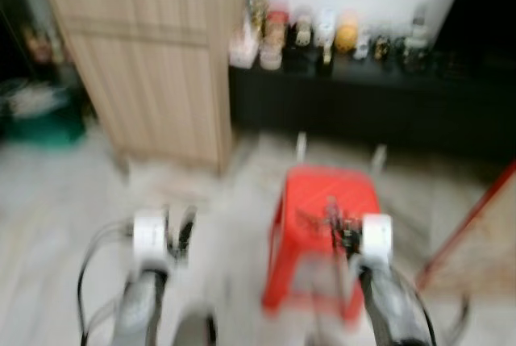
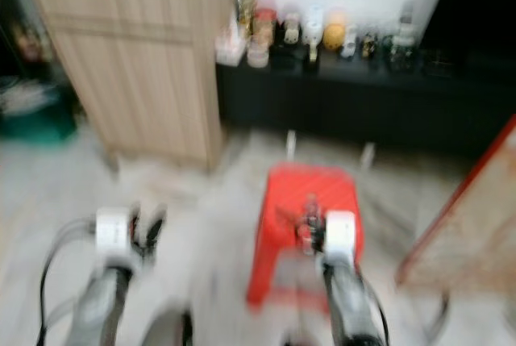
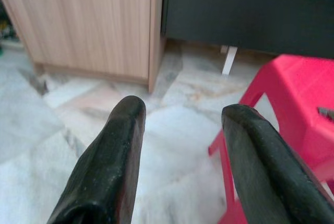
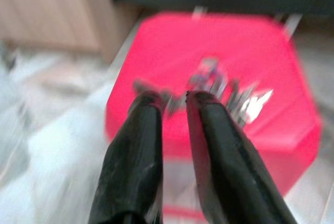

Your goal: Hang keys on a hook

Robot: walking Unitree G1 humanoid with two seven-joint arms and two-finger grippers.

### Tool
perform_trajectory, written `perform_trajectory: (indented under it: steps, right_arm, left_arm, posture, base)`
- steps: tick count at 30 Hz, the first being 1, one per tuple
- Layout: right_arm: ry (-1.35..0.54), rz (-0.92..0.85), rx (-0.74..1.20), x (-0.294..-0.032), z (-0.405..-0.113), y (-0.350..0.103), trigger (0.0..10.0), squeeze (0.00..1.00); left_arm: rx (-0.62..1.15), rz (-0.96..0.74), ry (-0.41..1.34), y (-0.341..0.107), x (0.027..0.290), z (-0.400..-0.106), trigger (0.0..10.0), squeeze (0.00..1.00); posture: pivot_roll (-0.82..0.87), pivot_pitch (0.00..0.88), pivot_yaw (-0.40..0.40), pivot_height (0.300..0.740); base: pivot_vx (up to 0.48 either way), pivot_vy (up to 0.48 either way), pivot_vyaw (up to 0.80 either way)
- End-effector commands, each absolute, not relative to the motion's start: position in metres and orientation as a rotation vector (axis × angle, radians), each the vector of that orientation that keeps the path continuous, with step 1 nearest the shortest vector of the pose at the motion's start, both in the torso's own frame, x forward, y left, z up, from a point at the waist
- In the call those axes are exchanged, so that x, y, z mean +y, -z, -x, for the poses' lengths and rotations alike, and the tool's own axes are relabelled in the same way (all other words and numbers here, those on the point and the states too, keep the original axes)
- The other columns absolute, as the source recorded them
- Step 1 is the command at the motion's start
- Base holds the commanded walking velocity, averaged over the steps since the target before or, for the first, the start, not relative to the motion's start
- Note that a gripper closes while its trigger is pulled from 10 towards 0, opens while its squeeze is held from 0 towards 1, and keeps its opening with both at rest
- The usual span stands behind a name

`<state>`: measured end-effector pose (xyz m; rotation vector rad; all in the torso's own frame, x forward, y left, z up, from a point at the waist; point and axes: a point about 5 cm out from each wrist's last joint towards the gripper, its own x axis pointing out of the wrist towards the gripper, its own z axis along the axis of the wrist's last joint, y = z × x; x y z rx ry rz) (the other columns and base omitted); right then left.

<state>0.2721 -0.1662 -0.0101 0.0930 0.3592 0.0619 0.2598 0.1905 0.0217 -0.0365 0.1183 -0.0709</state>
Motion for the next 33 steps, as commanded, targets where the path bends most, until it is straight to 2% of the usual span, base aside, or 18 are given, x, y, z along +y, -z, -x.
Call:
perform_trajectory:
  steps: [1, 10, 33]
  right_arm:
    - [-0.067, -0.100, 0.350, -0.1653, -0.2764, 0.0066, 10.0, 0.00]
    - [-0.073, -0.105, 0.356, -0.1639, -0.2760, 0.0076, 10.0, 0.00]
    - [-0.093, -0.116, 0.362, -0.1610, -0.2772, 0.0076, 10.0, 0.00]
  left_arm:
    - [0.093, 0.009, 0.093, -0.0310, 0.1890, -0.2697, 10.0, 0.00]
    - [0.100, 0.017, 0.093, -0.0295, 0.1884, -0.2688, 10.0, 0.00]
    - [0.103, 0.020, 0.093, -0.0298, 0.1880, -0.2699, 10.0, 0.00]
  posture:
    - [0.05, 0.000, -0.060, 0.633]
    - [0.06, 0.000, -0.061, 0.633]
    - [0.06, 0.000, -0.061, 0.633]
  base:
    - [0.000, 0.000, 0.00]
    - [0.000, 0.000, 0.00]
    - [0.291, 0.000, 0.00]
